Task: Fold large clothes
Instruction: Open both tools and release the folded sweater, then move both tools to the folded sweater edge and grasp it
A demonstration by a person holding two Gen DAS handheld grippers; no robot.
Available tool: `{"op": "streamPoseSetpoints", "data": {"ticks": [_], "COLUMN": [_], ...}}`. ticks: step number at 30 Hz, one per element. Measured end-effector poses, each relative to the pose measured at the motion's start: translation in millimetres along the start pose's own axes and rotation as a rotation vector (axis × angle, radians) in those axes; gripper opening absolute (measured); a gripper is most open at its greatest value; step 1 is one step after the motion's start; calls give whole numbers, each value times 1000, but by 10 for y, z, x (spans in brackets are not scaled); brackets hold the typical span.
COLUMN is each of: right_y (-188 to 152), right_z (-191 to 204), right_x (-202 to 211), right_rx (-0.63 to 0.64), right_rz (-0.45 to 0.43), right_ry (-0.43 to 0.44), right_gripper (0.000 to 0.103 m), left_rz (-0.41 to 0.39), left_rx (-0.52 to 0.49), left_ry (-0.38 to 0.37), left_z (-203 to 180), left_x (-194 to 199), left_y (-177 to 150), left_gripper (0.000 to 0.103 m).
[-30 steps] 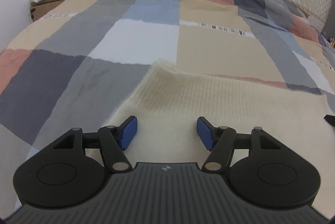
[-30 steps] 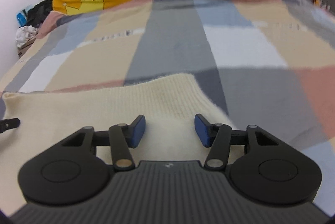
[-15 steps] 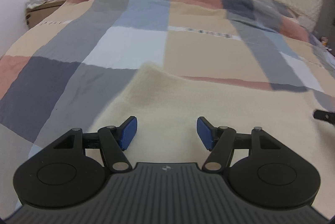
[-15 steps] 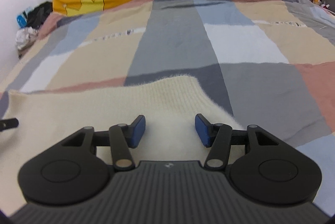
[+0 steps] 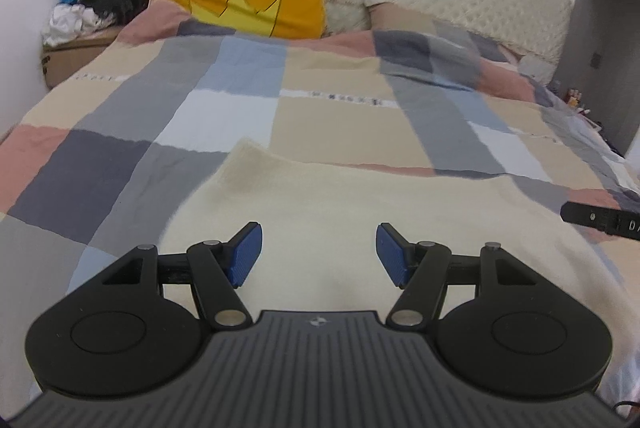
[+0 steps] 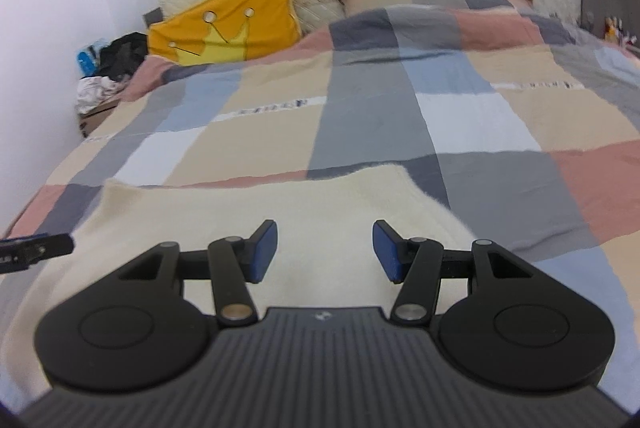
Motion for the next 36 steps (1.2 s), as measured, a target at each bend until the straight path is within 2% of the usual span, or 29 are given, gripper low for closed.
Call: {"op": "streamPoseSetpoints", "data": {"ticks": [4,9,12,16,21,24,26,28,30,32,36], "right_y": [-83,-303,-417,-589,-769,-868,-960,-1029,-1084,-1147,-1298], "right_z": [44,130,167,194,175,102,48,35,12,-13,-125], "right_x": [322,586,715,860,1007,993,947,885,813,767,660], "right_rx": [-10,14,3,-75,-207,-357,-447,-498,-558,-626,-756], "right_rz": [-36,-18,-18,13,24,63,94,131,167,192,238], "right_ry": [27,43,45,81,148,240,267,278,286,307,269], "right_gripper": [56,56,56,56,58,58,58,58,59,64,67], "left_rz": [-14,-33,-42,-47,-5,53,73,101,139,179,276], "left_rx": [5,-50,-43,-16,51,189,249,286,336,391,558], "left_ry": [-21,-29,-66,-69,-111,-200,-198,-182,-196,-203,-234], "left_z": [-141,-385,-501,-535,-483,-361,-284,-224,-149,-77,111], "left_x": [299,630,844,1065,1202,1217,1200,1162,1085,1003,839], "left_y": [-137,-318,-426,-585,-773,-845,-892,-951,-1001,-1058,-1227], "left_gripper": [69,69,69,69,69,69,69,70,71,71,73]}}
Point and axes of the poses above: each gripper's, at about its wrist camera, not at the fingertips, and x roughly against the way its jaws point, z to its left, y to its top, the point moved 2 cm from there along -x, roughly the way its jaws point, and after that the axes turned 1 degree about -x, right-handed, at the moved point
